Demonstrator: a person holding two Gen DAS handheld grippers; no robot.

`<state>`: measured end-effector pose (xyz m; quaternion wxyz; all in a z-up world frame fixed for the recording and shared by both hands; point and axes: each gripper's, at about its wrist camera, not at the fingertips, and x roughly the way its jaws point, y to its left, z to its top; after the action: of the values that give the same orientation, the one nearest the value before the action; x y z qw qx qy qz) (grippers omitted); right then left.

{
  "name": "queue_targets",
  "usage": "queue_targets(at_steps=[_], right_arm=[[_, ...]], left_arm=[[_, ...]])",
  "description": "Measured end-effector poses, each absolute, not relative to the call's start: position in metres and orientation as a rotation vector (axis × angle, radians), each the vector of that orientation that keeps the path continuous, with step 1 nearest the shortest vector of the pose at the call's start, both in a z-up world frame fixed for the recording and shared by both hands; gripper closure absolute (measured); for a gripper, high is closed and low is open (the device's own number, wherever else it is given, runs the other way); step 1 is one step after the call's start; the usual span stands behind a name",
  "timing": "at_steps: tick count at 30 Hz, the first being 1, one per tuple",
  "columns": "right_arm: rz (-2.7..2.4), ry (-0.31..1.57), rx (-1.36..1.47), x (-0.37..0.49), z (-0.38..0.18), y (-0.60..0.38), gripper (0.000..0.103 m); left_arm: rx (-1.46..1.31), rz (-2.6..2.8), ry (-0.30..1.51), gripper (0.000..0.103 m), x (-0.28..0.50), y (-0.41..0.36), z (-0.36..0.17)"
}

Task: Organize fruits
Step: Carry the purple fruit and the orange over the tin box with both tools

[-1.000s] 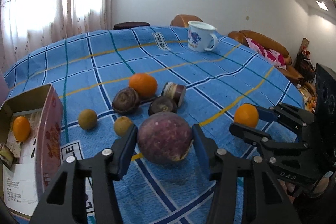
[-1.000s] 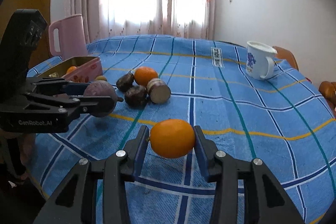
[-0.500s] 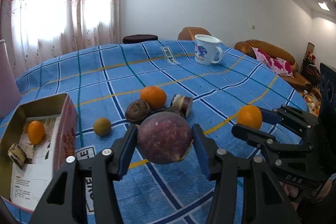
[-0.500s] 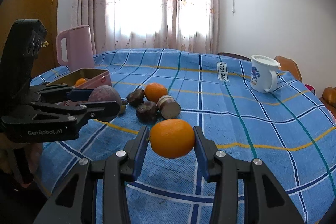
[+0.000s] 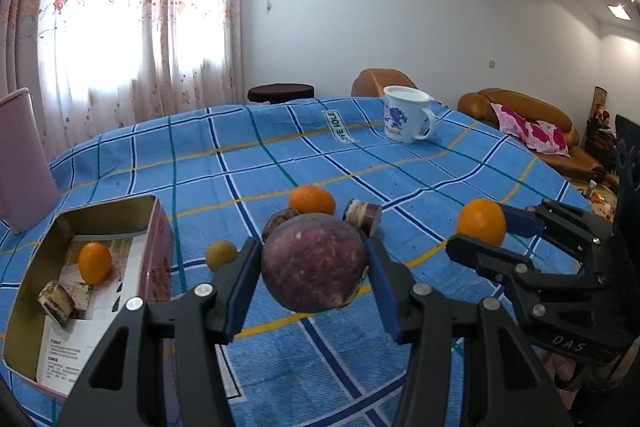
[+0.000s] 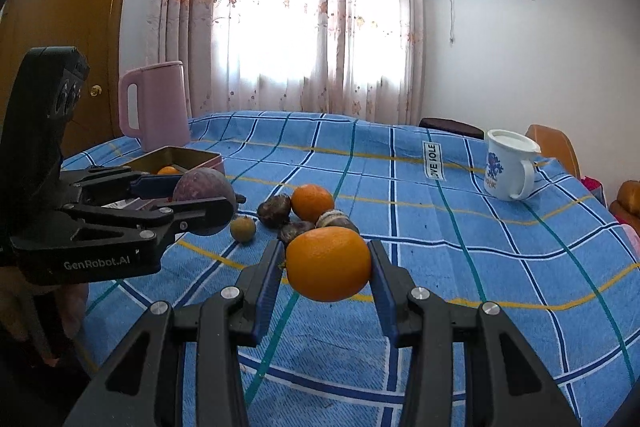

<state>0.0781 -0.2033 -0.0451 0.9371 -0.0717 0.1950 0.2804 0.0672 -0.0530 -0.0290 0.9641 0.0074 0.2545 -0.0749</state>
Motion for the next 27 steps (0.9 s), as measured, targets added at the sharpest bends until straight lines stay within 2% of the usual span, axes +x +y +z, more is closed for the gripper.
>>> queue_targets(at_steps=[27], right_arm=[[0.631, 0.304, -0.197, 0.074, -0.013, -0.174, 0.059]], left_arm=[[-0.032, -0.057, 0.447, 0.049, 0.051, -0.018, -0.014]])
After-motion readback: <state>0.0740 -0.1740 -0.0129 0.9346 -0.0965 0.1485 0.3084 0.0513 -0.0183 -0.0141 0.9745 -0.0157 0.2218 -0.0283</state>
